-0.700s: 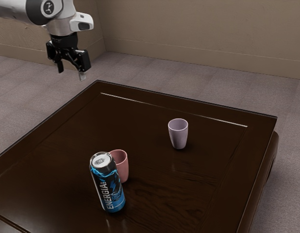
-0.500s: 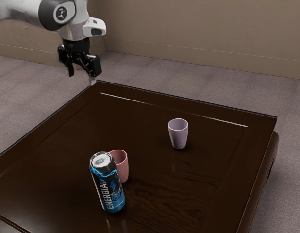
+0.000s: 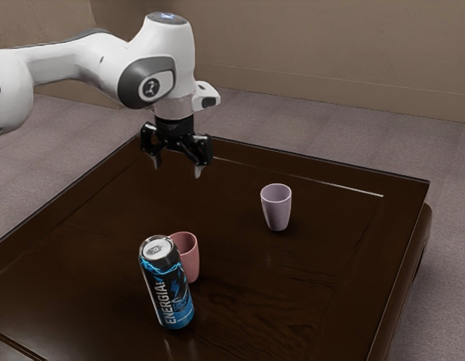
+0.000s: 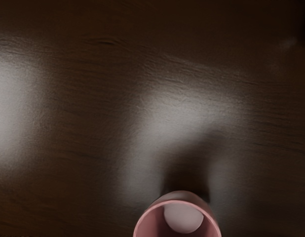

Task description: Place the left cup onto the right cup

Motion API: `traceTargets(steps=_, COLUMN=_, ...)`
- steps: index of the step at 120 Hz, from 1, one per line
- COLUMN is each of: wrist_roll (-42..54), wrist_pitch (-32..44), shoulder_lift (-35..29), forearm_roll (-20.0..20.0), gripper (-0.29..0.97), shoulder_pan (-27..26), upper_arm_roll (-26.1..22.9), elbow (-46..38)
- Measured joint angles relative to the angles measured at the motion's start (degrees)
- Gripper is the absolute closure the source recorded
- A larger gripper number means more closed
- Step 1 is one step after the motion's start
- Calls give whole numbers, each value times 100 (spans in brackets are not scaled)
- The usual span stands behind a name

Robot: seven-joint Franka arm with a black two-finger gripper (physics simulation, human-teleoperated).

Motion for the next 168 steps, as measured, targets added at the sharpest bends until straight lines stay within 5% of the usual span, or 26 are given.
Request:
traceTargets(steps=20, wrist_roll=-1118, wrist_pitch=499, shoulder_lift=-13, forearm_roll=106, gripper=0, shoulder_pan=-11, upper_arm_roll=-283, elbow=-545)
traceTargets(steps=58, wrist_roll=-2628, wrist_pitch=1802, shoulder_lift=-428, forearm_roll=-433, gripper=0, shoulder_pan=47, upper_arm_roll=-130, elbow=-2005)
traceTargets(steps=129, wrist_roll=-3903, wrist_pitch=2839, shoulder_lift=416, forearm_roll=-562, gripper=2, shoulder_pan=26, upper_arm_roll=-30, elbow=-2083)
traceTargets(steps=143, wrist_roll=-4025, wrist_pitch=2925, shoulder_lift=521, forearm_roll=-555, gripper=12, shoulder_pan=24, upper_arm_roll=-18, elbow=-2083)
traceTargets(steps=168, wrist_roll=-4188, wrist_pitch=2998, shoulder_lift=550, forearm_roll=-528, gripper=55, shoulder_pan=22, upper_arm_roll=3, elbow=-2082)
